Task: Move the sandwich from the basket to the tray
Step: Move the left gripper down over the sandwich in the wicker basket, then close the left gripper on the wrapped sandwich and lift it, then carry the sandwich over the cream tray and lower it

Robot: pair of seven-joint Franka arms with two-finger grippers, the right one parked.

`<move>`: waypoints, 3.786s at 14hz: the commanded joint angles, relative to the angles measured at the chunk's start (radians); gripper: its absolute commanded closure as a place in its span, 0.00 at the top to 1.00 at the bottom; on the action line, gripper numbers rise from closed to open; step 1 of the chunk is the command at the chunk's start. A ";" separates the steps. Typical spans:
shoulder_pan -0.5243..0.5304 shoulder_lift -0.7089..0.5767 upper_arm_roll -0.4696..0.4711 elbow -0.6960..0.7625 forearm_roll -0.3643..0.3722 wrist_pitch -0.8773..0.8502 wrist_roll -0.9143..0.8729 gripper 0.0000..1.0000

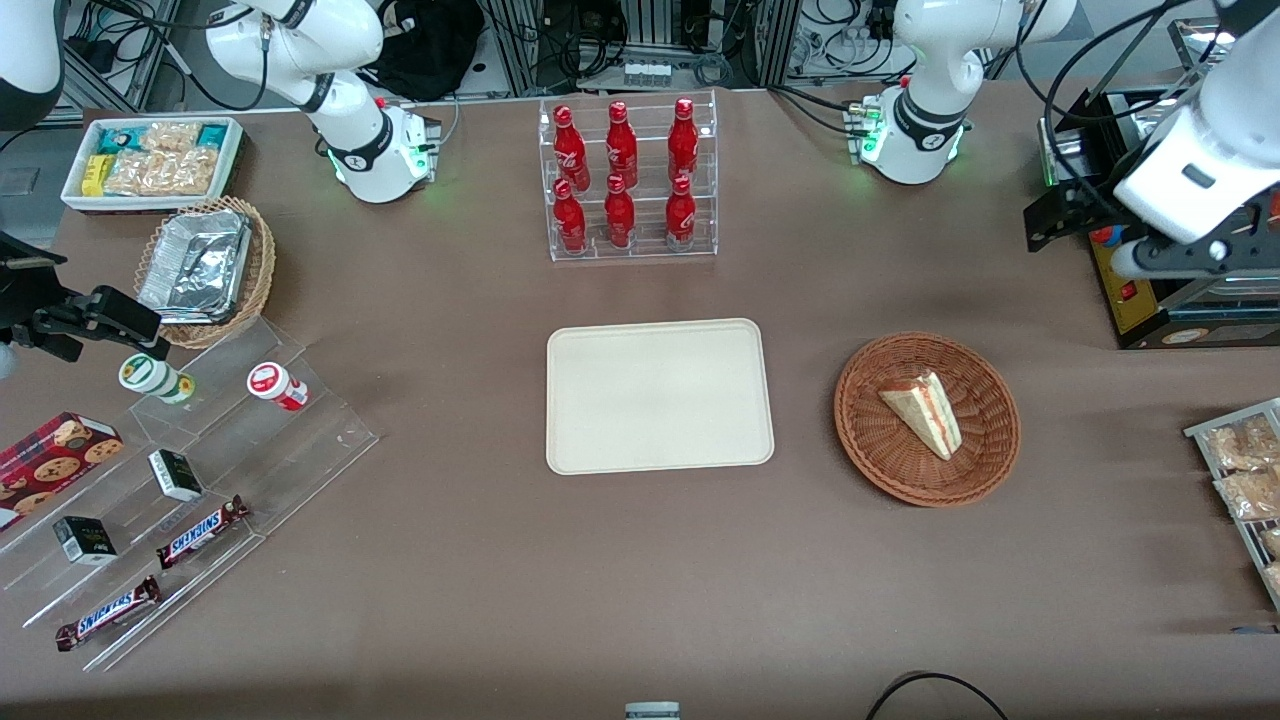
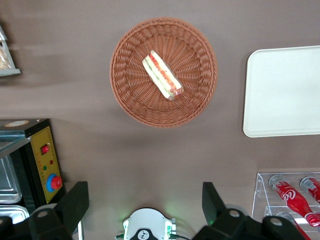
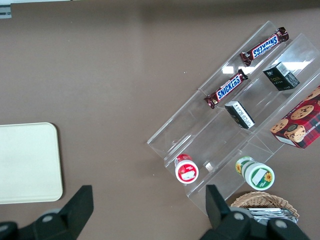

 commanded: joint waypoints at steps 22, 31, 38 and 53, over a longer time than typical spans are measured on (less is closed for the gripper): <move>-0.009 0.236 -0.003 -0.660 0.003 1.035 -0.575 1.00; -0.009 0.276 -0.003 -0.614 0.003 1.020 -0.572 0.11; -0.042 0.259 -0.043 -0.228 0.060 0.501 -0.565 0.11; -0.558 0.585 -0.048 -0.001 0.060 0.629 -0.697 0.11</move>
